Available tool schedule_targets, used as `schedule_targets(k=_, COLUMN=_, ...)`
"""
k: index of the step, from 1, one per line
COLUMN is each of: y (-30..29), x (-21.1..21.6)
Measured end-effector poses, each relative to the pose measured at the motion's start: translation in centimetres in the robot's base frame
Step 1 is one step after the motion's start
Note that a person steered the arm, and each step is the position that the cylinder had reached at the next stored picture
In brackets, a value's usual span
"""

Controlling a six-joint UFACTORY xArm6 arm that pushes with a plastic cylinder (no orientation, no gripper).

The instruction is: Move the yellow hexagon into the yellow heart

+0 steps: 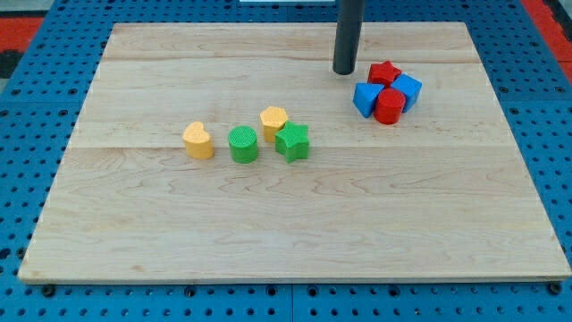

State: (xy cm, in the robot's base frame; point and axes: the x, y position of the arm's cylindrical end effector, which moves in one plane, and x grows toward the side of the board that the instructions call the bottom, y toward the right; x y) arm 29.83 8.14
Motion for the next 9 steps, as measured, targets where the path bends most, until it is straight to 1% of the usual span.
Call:
schedule_targets(k=2, y=-0.6, x=0.6)
schedule_targets(k=3, y=-1.0, x=3.6)
schedule_targets(k=4, y=-0.9, x=8.0)
schedule_targets(k=5, y=-4.7, x=12.3)
schedule_targets(k=6, y=-5.4, x=12.4)
schedule_targets(k=7, y=-6.6, x=11.5)
schedule_targets(k=8, y=-10.4, x=11.5)
schedule_targets(k=9, y=-10.4, x=11.2)
